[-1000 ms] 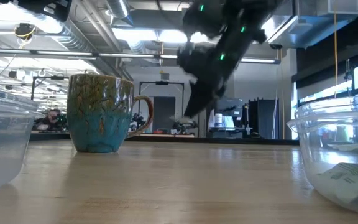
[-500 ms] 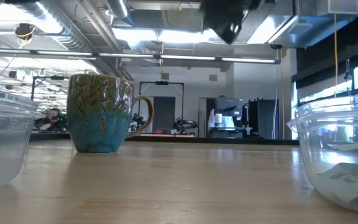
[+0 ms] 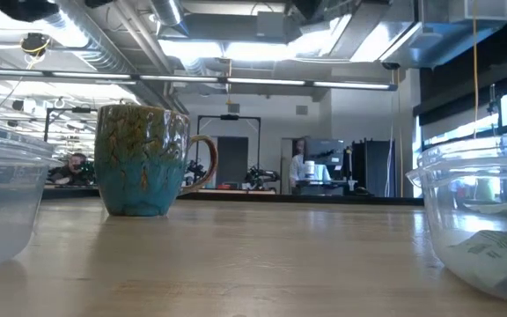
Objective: Pick and place items into bin
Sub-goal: Put the green stevia packet into the left transparent bin
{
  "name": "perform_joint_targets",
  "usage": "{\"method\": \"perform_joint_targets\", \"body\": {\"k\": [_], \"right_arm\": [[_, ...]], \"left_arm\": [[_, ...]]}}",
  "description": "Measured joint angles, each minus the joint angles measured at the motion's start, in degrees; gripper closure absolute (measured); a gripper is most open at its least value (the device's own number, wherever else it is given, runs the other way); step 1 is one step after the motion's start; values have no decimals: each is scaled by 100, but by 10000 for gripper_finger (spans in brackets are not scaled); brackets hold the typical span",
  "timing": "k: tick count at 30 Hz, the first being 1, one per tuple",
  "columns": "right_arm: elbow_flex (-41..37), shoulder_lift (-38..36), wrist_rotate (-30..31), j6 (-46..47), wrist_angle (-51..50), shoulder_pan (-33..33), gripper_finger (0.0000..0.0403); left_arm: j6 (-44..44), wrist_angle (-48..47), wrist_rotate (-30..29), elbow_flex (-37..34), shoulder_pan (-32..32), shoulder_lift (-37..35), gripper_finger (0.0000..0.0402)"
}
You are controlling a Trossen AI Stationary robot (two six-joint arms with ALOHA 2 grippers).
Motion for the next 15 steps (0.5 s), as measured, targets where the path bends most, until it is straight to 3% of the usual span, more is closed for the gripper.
{"method": "perform_joint_targets", "body": {"k": [6,12,15], "right_arm": [[0,0,-47,68,41,9,403],[0,0,-58,160,30,40,403],[0,0,-60,165,13,39,403]], "left_arm": [[135,-3,-85,469,58,488,262],[133,-1,-176,666,57,531,263],[131,4,53,706,40,531,263]]}}
